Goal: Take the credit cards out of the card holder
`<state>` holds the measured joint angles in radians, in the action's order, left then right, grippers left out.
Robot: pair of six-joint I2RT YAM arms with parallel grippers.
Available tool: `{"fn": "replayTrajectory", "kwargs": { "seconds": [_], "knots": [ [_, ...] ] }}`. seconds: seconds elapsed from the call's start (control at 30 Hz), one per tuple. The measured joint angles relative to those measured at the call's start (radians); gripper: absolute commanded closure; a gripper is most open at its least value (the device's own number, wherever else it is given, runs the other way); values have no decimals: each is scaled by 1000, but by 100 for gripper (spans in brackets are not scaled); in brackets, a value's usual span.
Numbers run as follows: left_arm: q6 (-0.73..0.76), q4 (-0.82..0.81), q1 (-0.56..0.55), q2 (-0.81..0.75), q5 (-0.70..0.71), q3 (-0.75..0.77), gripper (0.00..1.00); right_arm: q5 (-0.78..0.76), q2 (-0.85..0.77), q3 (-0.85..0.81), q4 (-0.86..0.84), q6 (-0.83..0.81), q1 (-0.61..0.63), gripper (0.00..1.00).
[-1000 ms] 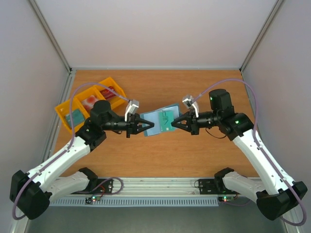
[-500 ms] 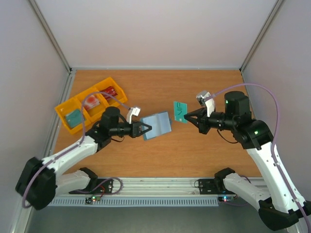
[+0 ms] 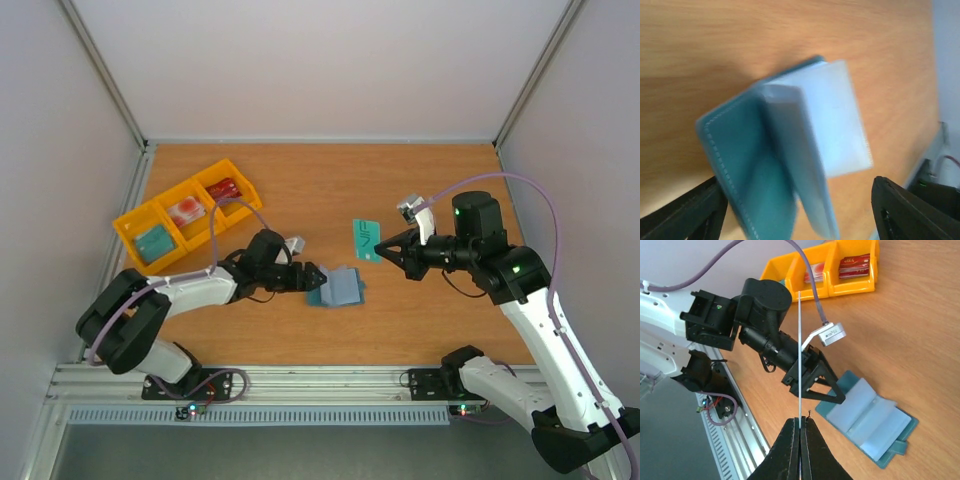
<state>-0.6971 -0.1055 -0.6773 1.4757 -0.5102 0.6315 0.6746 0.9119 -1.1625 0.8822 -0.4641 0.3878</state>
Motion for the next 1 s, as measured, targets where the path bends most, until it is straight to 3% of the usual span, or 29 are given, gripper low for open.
{"fn": "replayTrajectory", "kwargs": {
  "seconds": [0.1, 0.23, 0.37, 0.57, 0.73, 0.83, 1.0],
  "knots": [
    [25, 78, 41, -16, 89, -2, 20, 20, 0, 0, -5, 0, 0, 99],
    [121, 168, 175, -132, 118, -1, 19, 49, 3, 1, -39, 14, 0, 99],
    [274, 177, 240, -314, 31, 13, 19, 74, 8, 42, -177, 95, 0, 99],
    [559, 200, 225, -610, -100, 85, 20, 25, 108, 92, -523, 433, -1, 99],
    [1093, 137, 185, -791, 57, 127, 21, -64, 219, 91, -734, 703, 6, 99],
    [1524, -34, 186, -773, 157, 118, 20, -113, 250, 86, -802, 812, 20, 99],
    [2118, -169, 166, -722, 123, 37, 18, -169, 273, 49, -866, 917, 83, 99]
  ]
}}
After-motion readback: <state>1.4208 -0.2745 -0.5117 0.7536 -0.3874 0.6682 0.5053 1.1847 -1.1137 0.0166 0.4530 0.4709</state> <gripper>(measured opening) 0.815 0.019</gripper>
